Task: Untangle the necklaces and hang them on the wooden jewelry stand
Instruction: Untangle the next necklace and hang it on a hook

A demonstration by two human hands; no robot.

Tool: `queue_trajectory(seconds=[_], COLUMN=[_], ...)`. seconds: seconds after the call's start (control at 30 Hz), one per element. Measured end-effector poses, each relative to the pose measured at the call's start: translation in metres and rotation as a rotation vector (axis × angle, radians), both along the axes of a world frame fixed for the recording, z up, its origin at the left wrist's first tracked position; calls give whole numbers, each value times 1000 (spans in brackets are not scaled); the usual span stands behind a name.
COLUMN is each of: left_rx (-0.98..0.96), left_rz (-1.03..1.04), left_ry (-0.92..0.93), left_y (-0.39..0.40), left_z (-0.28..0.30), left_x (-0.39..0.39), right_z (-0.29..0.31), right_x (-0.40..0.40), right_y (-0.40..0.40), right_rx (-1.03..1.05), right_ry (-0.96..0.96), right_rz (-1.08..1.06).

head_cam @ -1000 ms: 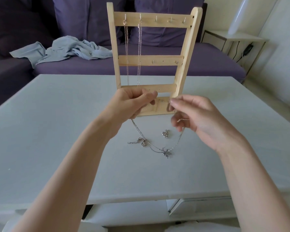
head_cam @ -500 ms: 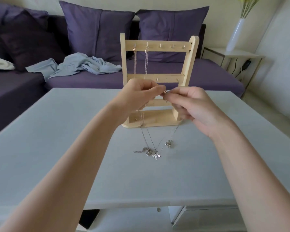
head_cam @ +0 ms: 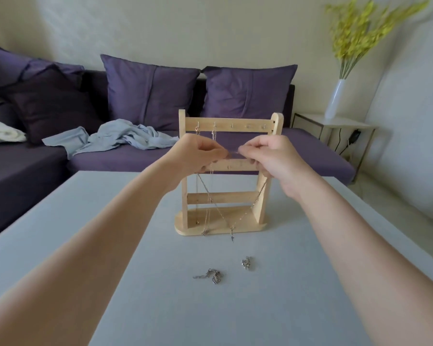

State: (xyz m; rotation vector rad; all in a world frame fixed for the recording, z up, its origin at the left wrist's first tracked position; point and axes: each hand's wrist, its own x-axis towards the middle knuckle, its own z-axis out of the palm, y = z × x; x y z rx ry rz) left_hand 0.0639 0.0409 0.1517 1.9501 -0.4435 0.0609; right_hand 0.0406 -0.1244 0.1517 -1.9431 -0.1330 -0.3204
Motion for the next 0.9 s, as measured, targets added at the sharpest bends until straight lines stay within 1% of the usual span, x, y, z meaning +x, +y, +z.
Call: queue_trajectory(seconds=[0.07,0.13,0.23,0.3,0.47,0.57,0.67,0.73,0.83,0.9], left_rx=[-62,-104,-193,-211,-179,-167,-163,-155,-115,-93], left_rz=[17,76,151,163,178,175,192,208,228,223], left_ry=[17,22,31,38,-52,-114,-139,-147,-165,-174], left_y=[-2,-4,-8,-11,-19,-22,-22,-22,-22,-23], left_z=[5,8,6,3,-2,-3,-6,-8,-12,-17], left_x=[7,16,28,35,44,45,48,50,53,54], right_z=[7,12,14,14,21,23,23,21,10,1], right_x=[8,18,40,53,70,81,86,87,87,85], right_y=[0,3,9,14,22,21,20,19,17,14], right_rx=[11,8,-13,-39,-333,-395,-425,-519,-691,-727], right_ry=[17,1,-129,-228,-452,-472,-463,-474,-542,-601], right_rz=[42,56,-64,-159,-335,-430,-448,-447,-460,-458])
